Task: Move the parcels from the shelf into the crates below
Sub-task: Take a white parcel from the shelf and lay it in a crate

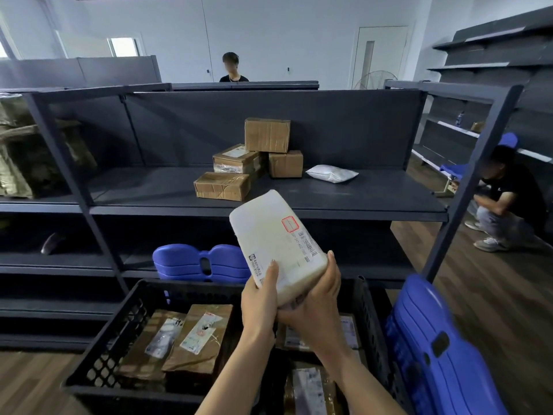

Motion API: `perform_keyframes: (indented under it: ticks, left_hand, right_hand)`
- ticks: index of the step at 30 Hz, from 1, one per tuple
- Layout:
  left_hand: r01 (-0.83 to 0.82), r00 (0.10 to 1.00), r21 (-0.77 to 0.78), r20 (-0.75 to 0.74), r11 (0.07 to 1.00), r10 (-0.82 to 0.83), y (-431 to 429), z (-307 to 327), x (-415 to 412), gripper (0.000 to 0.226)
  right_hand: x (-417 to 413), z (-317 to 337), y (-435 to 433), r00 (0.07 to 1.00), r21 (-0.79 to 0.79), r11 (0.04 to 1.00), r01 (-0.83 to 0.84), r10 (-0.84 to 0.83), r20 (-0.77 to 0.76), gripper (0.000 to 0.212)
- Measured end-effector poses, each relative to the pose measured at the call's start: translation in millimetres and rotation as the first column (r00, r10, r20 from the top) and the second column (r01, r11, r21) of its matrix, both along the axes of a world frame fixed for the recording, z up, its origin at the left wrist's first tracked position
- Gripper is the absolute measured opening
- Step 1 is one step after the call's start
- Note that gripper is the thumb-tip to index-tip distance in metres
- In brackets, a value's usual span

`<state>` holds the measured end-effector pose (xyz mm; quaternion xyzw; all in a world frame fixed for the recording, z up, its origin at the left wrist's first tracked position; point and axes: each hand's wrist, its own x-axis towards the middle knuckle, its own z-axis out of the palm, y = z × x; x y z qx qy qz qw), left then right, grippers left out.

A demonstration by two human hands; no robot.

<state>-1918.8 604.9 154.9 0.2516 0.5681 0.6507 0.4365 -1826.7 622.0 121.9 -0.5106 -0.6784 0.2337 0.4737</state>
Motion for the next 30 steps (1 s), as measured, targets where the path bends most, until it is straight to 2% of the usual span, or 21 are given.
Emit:
perform_keyframes:
  ticks: [4,7,8,11,13,16,18,20,23,25,26,30]
  left_hand:
    - [0.093,0.995,-0.053,-0.031,0.994,-0.094,-6,2,-1,0.019]
    - [0.084,0.991,-0.148,-0.088,0.985,-0.098,4,6,-17,0.017]
    - [0.051,0.987,-0.161,-0.141,0.986,-0.074,10,12,-27,0.024]
    - [-0.04,0.929,-0.154,-0.37,0.987,-0.02,31,29,-71,0.081]
    - [-0.035,0.867,-0.152,-0.497,0.988,-0.046,46,38,-99,0.095]
    - [0.079,0.845,-0.212,-0.504,0.974,-0.179,58,53,-121,0.076]
    - [0.113,0.842,-0.273,-0.485,0.955,-0.238,59,50,-123,0.055]
    - [0.132,0.818,-0.27,-0.514,0.954,-0.259,57,42,-123,0.035]
    - [0.134,0.832,-0.179,-0.515,0.975,-0.209,50,32,-121,0.049]
    - [0.082,0.844,-0.095,-0.523,0.992,-0.12,46,28,-118,0.046]
    - [0.052,0.852,-0.055,-0.518,0.997,-0.073,44,24,-118,0.042]
    - [-0.06,0.899,0.091,-0.429,0.994,0.093,26,11,-105,0.051]
  right_hand:
    - [17,0,5,0.996,-0.022,0.997,-0.075,0.073,-0.049,0.139]
    - [31,3,8,0.99,-0.025,0.99,-0.136,0.137,0.027,0.143]
    - [36,3,9,0.986,-0.027,0.987,-0.158,0.159,0.049,0.145]
    - [53,5,10,0.969,-0.087,0.966,-0.245,0.245,-0.012,0.148]
    - [62,8,8,0.954,-0.126,0.945,-0.3,0.297,-0.041,0.149]
    - [70,14,3,0.929,-0.163,0.916,-0.368,0.371,-0.013,0.148]
    - [72,16,1,0.913,-0.176,0.899,-0.401,0.407,0.002,0.147]
    - [74,16,3,0.91,-0.178,0.896,-0.406,0.414,0.007,0.148]
    - [81,14,10,0.915,-0.16,0.905,-0.393,0.402,0.025,0.147]
    - [84,12,13,0.93,-0.131,0.925,-0.355,0.365,0.054,0.14]
    - [85,9,14,0.939,-0.124,0.934,-0.334,0.341,0.041,0.132]
    - [85,4,18,0.948,-0.148,0.938,-0.312,0.298,-0.108,0.088]
